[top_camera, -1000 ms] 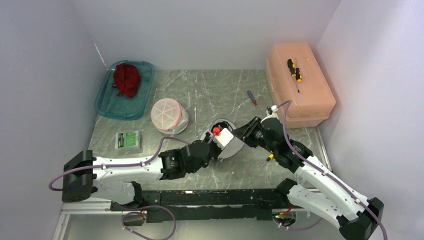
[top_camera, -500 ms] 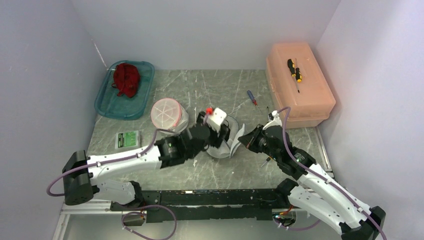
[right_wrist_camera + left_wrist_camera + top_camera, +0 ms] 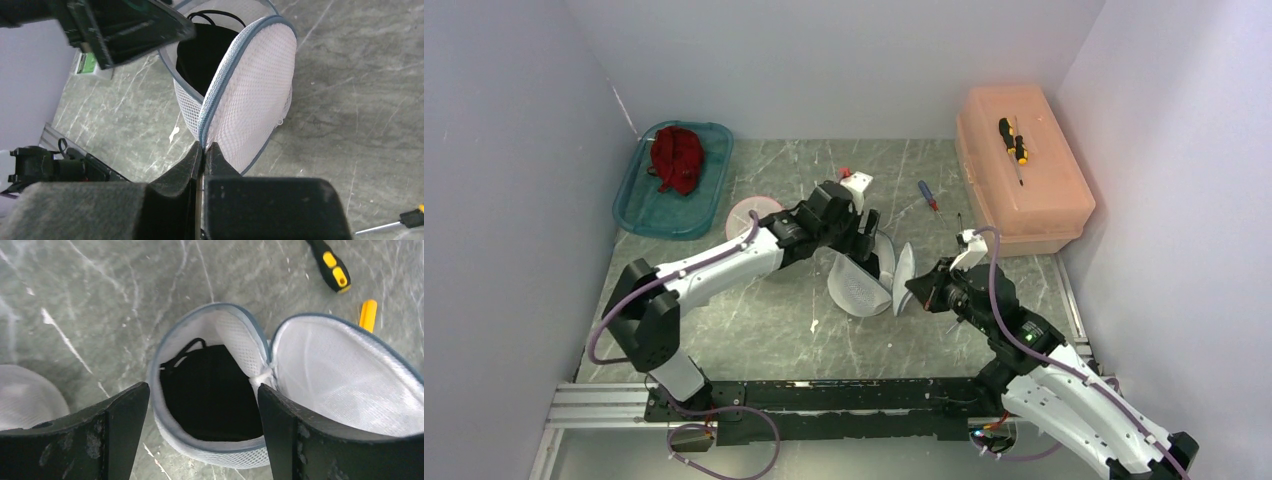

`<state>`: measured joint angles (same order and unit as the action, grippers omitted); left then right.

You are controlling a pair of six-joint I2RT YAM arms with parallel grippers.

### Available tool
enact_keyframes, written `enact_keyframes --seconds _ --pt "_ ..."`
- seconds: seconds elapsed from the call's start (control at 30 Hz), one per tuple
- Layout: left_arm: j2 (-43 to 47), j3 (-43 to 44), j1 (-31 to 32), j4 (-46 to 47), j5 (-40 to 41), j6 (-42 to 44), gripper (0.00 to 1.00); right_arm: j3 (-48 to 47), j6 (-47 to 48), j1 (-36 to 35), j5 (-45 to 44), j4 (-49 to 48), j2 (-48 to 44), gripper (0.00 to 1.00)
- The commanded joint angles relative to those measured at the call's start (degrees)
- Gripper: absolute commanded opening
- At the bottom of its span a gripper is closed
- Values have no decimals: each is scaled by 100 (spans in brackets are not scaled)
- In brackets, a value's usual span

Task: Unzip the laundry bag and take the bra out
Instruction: Open the laundry bag at the center of the board.

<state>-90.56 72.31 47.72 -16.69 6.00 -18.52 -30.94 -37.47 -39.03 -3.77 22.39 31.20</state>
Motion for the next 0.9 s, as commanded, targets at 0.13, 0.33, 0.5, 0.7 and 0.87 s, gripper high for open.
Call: enact_keyframes --seconds 0.13,0.33,0.5,0.7,0.87 --pt "-521 421 -101 -833 -429 -94 61 89 812 13 308 -660 -205 0" --pt "-329 68 -208 -805 64 -423 37 27 1047 15 485 -1135 -202 0" --pt "377 -228 -224 -553 296 -467 65 -189 1191 13 509 -1269 16 0" --pt "1027 -182 -233 -742 428 -395 89 -138 1249 18 457 -1236 -102 0" --pt "862 -253 -412 -954 360 -459 89 6 1278 18 486 -1131 -406 0"
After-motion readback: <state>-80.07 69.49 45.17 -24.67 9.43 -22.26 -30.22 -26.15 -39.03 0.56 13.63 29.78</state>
